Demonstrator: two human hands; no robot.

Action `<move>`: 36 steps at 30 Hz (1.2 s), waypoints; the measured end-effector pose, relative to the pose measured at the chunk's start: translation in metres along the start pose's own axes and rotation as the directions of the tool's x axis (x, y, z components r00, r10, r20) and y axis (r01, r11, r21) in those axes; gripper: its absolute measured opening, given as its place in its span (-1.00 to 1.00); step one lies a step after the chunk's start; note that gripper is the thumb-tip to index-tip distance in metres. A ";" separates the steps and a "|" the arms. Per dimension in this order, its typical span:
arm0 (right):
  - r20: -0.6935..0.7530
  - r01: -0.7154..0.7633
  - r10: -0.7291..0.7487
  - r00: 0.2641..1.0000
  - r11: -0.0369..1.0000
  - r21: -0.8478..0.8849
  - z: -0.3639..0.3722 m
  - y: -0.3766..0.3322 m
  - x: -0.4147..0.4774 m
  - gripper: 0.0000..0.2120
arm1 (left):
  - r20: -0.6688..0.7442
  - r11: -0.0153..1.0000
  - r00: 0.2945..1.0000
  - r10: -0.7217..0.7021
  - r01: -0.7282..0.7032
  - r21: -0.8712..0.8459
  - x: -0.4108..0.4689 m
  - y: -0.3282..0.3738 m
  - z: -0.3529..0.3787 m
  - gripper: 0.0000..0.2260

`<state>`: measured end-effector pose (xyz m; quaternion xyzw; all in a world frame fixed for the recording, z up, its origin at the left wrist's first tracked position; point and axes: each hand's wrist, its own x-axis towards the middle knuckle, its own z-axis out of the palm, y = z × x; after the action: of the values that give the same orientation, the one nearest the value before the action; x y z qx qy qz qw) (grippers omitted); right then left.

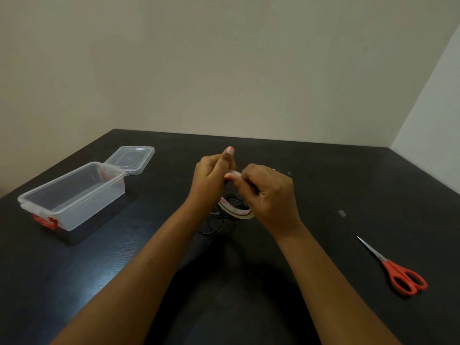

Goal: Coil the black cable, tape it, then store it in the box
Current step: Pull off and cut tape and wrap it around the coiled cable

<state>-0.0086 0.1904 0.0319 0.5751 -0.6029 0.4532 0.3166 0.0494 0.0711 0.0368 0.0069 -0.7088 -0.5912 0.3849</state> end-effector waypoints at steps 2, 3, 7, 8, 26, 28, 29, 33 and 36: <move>0.008 -0.005 0.005 1.000 1.000 -0.004 0.000 -0.002 0.001 -0.69 | 0.003 1.000 1.000 0.007 -0.007 -0.008 0.000 0.002 -0.002 -0.58; 0.026 -0.035 0.034 0.999 0.999 0.025 -0.002 -0.004 0.003 -0.72 | 0.008 1.000 1.000 0.006 -0.006 -0.015 0.000 0.002 -0.002 -0.58; 0.161 -0.218 0.182 0.970 0.945 0.245 -0.013 -0.008 0.012 -0.80 | -0.013 0.997 0.998 -0.066 0.066 -0.035 0.002 0.007 -0.007 -0.58; 0.206 -0.266 0.209 0.956 0.915 0.304 -0.016 -0.007 0.013 -0.76 | -0.010 0.996 0.996 -0.090 0.090 -0.025 0.003 0.008 -0.009 -0.58; 0.190 -0.286 0.269 0.944 0.956 0.067 -0.002 0.009 0.003 -0.91 | 0.046 0.903 0.926 -0.374 0.352 0.245 0.008 0.004 -0.018 -0.53; 0.127 -0.370 0.352 0.927 0.913 0.170 -0.005 0.010 0.005 -0.88 | -0.015 0.885 0.902 -0.432 0.427 0.185 0.008 0.005 -0.021 -0.51; 0.105 -0.421 0.408 0.907 0.875 0.237 -0.008 0.011 0.006 -0.87 | -0.038 0.871 0.882 -0.470 0.471 0.144 0.009 0.006 -0.023 -0.50; 0.115 -0.593 0.628 0.770 0.637 0.493 -0.026 0.010 0.013 -0.84 | 0.005 0.821 0.830 -0.557 0.551 0.148 0.006 0.014 -0.020 -0.53; 0.161 -0.645 0.675 0.720 0.565 0.514 -0.042 0.010 0.017 -0.86 | 0.112 0.837 0.846 -0.521 0.481 0.261 -0.002 0.014 -0.005 -0.66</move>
<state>-0.0264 0.2212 0.0619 0.3598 -0.6127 0.7029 -0.0337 0.0600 0.0719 0.0479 0.1829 -0.7753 -0.5862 0.1478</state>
